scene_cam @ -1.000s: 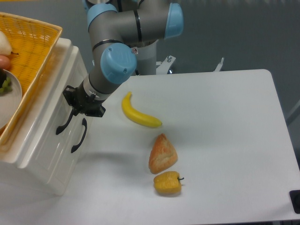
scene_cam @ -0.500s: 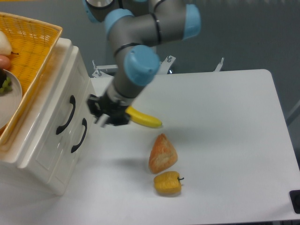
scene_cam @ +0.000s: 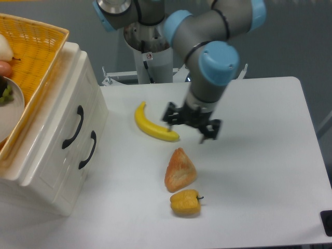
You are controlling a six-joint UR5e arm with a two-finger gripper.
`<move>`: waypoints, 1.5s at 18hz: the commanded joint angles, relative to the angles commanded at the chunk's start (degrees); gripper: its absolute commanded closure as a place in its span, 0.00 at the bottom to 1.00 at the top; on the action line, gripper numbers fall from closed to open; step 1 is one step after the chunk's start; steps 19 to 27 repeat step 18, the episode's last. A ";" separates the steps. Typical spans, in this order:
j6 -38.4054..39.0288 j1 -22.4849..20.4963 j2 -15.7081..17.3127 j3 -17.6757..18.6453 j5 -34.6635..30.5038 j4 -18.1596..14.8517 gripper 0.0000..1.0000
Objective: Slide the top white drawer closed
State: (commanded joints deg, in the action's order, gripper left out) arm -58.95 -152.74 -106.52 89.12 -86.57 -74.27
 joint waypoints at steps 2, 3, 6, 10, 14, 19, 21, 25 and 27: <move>-6.41 -1.94 -2.63 -1.05 -0.09 1.92 0.00; -8.09 -3.08 -3.68 -1.75 -0.09 2.81 0.00; -14.04 -5.46 -5.45 -3.51 -0.09 3.52 0.00; -27.69 -8.00 -7.82 -4.83 -0.18 4.04 0.00; -34.46 -8.80 -11.33 -7.64 -0.79 4.75 0.00; -38.25 -10.65 -14.23 -9.93 -2.99 4.75 0.00; -38.25 -10.65 -14.23 -9.93 -2.99 4.75 0.00; -38.25 -10.65 -14.23 -9.93 -2.99 4.75 0.00; -38.25 -10.65 -14.23 -9.93 -2.99 4.75 0.00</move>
